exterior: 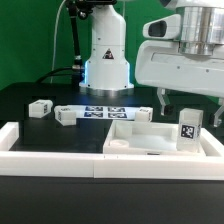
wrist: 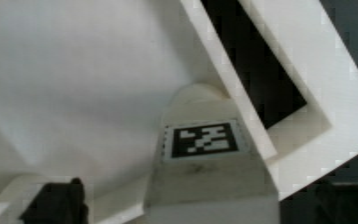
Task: Assemble one leg
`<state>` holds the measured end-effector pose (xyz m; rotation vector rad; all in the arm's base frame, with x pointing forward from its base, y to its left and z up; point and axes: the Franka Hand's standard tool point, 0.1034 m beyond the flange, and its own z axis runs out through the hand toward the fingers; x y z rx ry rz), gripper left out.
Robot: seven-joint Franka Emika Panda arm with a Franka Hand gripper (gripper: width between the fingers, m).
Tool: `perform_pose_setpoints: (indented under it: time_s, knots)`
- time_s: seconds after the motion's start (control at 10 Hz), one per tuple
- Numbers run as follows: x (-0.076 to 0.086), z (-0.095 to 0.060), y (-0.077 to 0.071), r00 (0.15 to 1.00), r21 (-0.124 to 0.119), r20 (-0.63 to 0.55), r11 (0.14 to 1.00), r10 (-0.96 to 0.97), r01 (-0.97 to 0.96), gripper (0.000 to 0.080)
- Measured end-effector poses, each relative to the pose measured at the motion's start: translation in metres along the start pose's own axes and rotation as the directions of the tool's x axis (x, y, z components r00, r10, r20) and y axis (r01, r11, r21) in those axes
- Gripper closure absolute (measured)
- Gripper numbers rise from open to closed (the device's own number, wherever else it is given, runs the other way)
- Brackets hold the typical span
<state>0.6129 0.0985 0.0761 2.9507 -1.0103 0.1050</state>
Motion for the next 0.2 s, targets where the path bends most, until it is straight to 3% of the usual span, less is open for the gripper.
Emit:
perform_pose_setpoints:
  time_s: [0.2]
  knots:
    - [-0.0001,0.0002,0.0001,1.0,0.0,0.0,1.0,0.0,0.0,0.0151]
